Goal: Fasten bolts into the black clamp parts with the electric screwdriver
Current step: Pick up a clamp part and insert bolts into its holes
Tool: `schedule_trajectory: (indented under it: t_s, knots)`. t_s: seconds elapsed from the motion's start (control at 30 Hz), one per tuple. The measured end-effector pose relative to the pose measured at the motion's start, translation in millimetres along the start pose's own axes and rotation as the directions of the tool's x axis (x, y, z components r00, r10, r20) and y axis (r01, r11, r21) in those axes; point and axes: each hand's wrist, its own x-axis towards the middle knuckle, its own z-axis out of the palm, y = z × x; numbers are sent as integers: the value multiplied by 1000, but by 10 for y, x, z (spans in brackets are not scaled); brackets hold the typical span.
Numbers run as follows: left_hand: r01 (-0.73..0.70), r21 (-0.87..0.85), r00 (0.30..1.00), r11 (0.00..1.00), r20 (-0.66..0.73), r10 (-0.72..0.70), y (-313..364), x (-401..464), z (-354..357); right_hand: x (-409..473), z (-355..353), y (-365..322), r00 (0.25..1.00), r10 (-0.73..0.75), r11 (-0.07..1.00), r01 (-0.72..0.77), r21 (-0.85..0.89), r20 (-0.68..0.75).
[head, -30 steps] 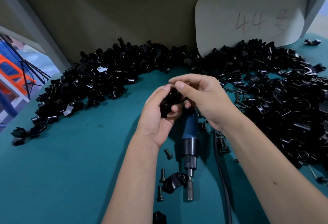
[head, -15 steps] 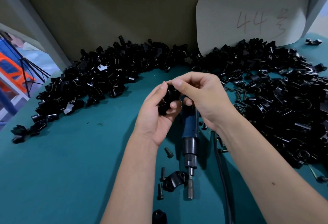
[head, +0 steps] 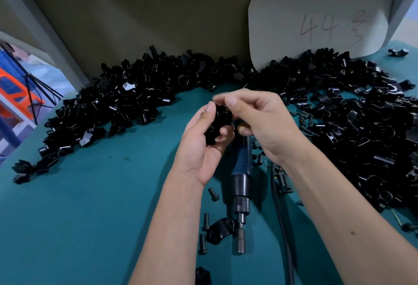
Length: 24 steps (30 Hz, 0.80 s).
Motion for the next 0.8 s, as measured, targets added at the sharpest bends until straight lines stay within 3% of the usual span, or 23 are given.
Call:
schedule_trajectory:
  t_s: [0.2,0.37,0.57,0.67,0.8]
  knots:
    - [-6,96,1000,995,-28,9,13,-25,-4,8,26,16,994,-6,1000,7,11,-113]
    - [-31,80,999,996,-23,33,49,-30,-2,-4,-23,-16,999,31,998,-32,60,16]
    - [-32,161,995,986,-90,47,31,-35,10,16,63,35,985,-13,998,2,-65,-172]
    - [-4,104,995,995,-100,15,27,-41,17,43,54,41,964,-9,993,-23,-117,-266]
    - [-40,223,993,974,-100,64,-10,-22,2,46,2,23,963,-52,989,13,-148,-265]
